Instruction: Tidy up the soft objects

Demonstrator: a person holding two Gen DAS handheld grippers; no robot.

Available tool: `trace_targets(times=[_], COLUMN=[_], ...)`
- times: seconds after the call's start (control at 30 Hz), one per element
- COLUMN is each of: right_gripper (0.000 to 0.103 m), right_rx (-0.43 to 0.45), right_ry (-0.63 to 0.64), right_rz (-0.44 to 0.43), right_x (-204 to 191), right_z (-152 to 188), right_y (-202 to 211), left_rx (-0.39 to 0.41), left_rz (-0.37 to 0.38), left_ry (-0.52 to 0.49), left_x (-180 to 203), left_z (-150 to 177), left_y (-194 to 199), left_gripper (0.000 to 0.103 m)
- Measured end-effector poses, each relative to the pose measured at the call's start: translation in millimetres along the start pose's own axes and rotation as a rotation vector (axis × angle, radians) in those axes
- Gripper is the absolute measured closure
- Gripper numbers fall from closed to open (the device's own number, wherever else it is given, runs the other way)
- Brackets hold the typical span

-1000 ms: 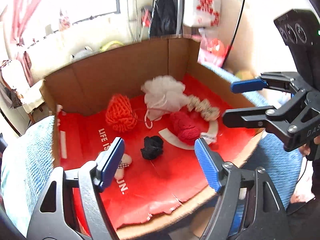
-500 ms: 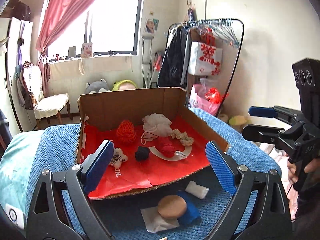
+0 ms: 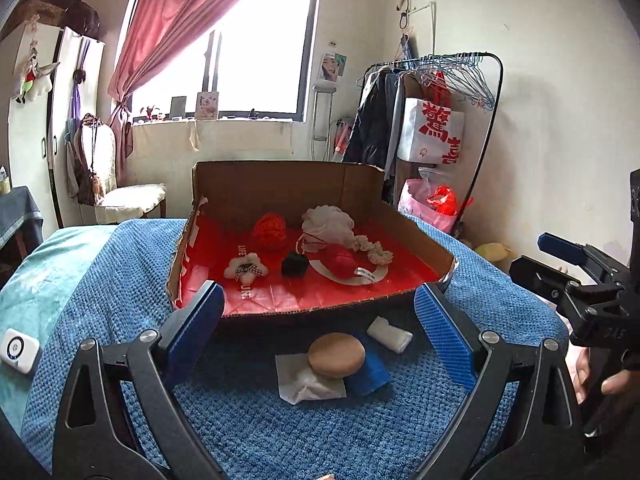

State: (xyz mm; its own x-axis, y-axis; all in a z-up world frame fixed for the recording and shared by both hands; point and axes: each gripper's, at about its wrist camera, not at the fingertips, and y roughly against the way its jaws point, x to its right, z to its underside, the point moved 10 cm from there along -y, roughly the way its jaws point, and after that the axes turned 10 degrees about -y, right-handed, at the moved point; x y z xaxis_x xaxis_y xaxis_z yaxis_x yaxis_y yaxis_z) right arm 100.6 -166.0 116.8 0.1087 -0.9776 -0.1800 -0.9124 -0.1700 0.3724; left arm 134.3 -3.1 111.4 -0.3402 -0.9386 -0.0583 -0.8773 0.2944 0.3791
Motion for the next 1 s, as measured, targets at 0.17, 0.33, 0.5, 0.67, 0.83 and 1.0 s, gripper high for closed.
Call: trace_targets(times=[0.17, 0.33, 0.5, 0.67, 0.83, 1.0], right_gripper=[0.000, 0.000, 0.000, 0.000, 0.000, 0.000], right_rx=[-0.011, -0.041, -0.069, -0.113, -0.138, -0.151], right_ry=[-0.030, -0.064, -0.060, -0.075, -0.092, -0.093], right_rz=[0.051, 0.072, 0.097, 0.096, 0.094, 0.093], right_x=[12.9, 22.5, 29.3, 31.1, 33.5, 34.3], right_z=[29.1, 55.1, 75.3, 92.5, 102.5, 105.5], right_y=[-8.4, -19.4, -25.6, -30.2, -34.0, -36.9], left_rx=[-0.021, -0.049, -0.078, -0.119, -0.162, -0.192], left_rz=[0.006, -0.020, -0.026, -0.026, -0.027, -0.030], left_ry=[0.038, 0.030, 0.037, 0.045, 0.051, 0.048], left_x=[3.2, 6.0, 9.3, 12.5, 13.4, 13.5], left_z=[24.5, 43.6, 61.0, 78.8, 93.9, 103.8], left_y=[-4.9, -10.1, -14.8, -20.8, -26.1, -29.0], left_gripper=[0.006, 0.006, 0.006, 0.006, 0.006, 0.006])
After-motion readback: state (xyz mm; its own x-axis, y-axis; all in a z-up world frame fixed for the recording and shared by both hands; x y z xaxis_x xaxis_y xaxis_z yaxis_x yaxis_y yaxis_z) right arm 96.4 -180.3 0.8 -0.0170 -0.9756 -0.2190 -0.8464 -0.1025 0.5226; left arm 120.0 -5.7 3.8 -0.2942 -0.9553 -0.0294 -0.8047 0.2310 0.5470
